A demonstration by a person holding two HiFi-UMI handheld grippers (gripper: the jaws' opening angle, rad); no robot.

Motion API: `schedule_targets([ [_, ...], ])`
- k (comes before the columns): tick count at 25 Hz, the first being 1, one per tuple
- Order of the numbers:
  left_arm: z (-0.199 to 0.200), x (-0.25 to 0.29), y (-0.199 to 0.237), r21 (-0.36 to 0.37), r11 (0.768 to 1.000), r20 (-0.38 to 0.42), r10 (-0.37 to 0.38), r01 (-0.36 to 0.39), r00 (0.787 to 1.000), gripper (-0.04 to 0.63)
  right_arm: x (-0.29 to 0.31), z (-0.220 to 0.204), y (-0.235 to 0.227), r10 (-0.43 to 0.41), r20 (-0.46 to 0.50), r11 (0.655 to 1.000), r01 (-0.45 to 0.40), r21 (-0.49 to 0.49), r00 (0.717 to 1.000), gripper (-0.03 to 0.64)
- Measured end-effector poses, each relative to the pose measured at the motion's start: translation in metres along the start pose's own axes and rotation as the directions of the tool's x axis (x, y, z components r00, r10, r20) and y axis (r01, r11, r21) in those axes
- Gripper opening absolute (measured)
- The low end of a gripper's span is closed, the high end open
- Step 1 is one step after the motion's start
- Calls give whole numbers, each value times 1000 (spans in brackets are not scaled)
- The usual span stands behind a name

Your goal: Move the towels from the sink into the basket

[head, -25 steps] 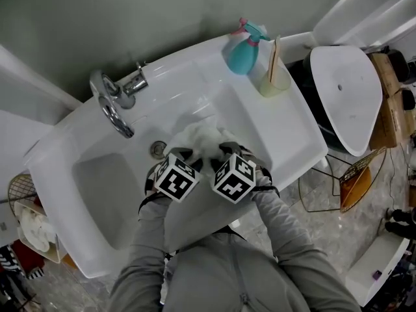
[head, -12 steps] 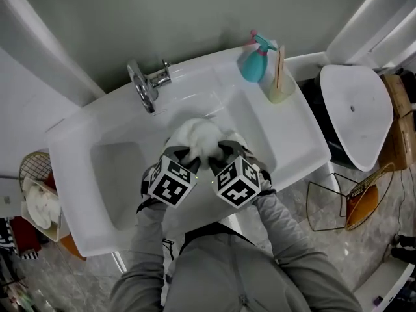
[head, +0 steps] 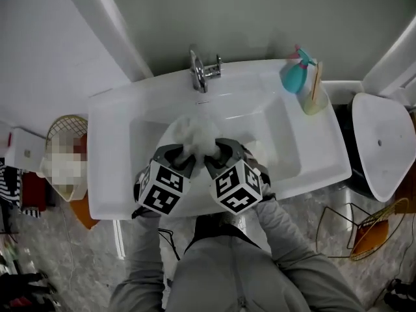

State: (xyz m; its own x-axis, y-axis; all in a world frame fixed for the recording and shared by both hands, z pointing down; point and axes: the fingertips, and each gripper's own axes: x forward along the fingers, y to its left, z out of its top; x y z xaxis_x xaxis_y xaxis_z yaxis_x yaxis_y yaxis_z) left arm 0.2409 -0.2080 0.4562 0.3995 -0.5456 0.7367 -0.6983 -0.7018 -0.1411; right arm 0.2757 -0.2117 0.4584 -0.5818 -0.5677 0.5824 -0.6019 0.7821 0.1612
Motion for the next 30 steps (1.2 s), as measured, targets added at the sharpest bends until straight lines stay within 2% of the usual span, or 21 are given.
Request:
schedule_targets([
  [5,-21,-59,32,-53,989,20,141,-140,990,161,5,53,40,62,107,997,-58,-42,992,138],
  [9,-40,-112,58,-92,966,52,246,-241,968,161,8,101,79,108,181,990,-90,-104,978,138],
  [13,-65,-171,90,-134,927,82,362,-350,929,161,15,156,124,151,258,977,-105,-183,954,138],
  [17,-97,-234,122,-161,889,110,447,-428,888,160,22,211,179,182,320,964,-104,-246,930,138],
  [22,-150,-313,164,-183,849,138,522,-496,842,160,38,277,258,209,372,945,-90,-313,904,138],
  [30,-247,-428,226,-203,789,138,609,-580,781,160,72,368,391,259,451,925,-85,-370,854,138],
])
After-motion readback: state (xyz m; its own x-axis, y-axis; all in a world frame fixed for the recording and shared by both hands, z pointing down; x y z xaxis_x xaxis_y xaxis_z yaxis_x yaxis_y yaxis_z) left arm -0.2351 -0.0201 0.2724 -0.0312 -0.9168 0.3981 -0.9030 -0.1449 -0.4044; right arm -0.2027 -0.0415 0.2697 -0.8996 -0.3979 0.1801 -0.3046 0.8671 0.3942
